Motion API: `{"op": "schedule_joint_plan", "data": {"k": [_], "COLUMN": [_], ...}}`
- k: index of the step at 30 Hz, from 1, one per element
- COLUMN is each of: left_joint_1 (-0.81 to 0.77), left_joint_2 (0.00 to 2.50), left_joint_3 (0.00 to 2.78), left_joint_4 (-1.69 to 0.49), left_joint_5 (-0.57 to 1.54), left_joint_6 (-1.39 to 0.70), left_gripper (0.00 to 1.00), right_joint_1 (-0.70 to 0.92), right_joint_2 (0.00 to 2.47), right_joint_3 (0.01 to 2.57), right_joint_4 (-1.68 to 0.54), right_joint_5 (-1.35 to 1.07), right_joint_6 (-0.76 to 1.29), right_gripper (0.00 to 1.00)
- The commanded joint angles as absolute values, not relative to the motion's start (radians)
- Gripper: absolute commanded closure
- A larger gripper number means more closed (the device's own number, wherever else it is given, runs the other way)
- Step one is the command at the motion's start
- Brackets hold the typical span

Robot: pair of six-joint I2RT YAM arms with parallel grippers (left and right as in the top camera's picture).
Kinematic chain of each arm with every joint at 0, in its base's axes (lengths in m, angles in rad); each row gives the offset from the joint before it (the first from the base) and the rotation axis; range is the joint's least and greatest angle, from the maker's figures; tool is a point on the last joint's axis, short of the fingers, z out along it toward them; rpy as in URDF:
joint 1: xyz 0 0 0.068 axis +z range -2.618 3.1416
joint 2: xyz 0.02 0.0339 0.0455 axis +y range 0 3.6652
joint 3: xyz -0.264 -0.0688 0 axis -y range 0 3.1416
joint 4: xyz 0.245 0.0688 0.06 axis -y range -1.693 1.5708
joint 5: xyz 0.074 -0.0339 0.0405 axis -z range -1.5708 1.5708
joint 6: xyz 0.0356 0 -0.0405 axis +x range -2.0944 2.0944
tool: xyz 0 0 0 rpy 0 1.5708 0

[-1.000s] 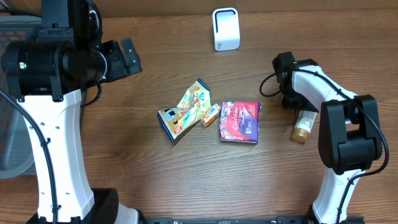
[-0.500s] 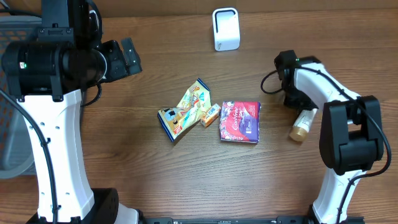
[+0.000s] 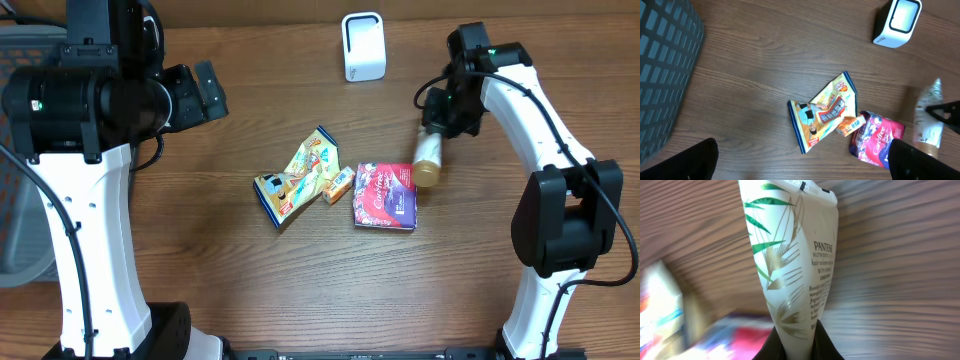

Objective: Scan the item barcode

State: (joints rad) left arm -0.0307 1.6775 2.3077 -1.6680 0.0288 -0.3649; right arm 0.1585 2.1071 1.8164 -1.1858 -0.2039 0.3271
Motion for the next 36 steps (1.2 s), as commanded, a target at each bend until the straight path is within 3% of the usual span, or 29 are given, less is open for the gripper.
{"op": "schedule_joint_plan", "data": {"k": [1, 9, 18, 20, 22, 28, 36], "left_joint_1": [-0.027, -0.027, -0.027, -0.027, -0.027, -0.027, -0.027], "left_joint_2": [1.663, 1.662, 1.662, 1.663, 1.663, 1.663, 1.662], "left_joint_3": [2.305, 2.305, 2.305, 2.305, 2.305, 2.305, 2.305], "left_joint_4": [-1.665, -1.665, -1.665, -1.665, -1.665, -1.665, -1.665], "left_joint_5": [0.026, 0.026, 0.026, 0.026, 0.026, 0.026, 0.026], "left_joint_6": [-0.374, -0.374, -0.374, -0.374, -0.374, -0.374, -0.374], "left_gripper": [0.0, 0.0, 0.0, 0.0, 0.0, 0.0, 0.0], "right_joint_1": [0.163, 0.165, 0.164, 0.162, 0.155, 0.136, 0.138], "right_joint_2": [2.09, 2.09, 2.09, 2.09, 2.09, 2.083, 2.083], "right_joint_3": [1.811, 1.74, 1.457, 1.411, 1.401, 1.494, 1.737], "right_joint_4": [-1.155, -1.111, -0.942, -0.907, -0.917, -1.031, -1.267], "right_joint_5": [-0.627, -0.944, -1.23, -1.165, -1.034, -0.575, -0.252], "right_joint_6": [0.239, 0.155, 0.157, 0.173, 0.224, 0.27, 0.25], "right_gripper": [0.96, 0.96, 0.93, 0.8, 0.75, 0.46, 0.4]}}
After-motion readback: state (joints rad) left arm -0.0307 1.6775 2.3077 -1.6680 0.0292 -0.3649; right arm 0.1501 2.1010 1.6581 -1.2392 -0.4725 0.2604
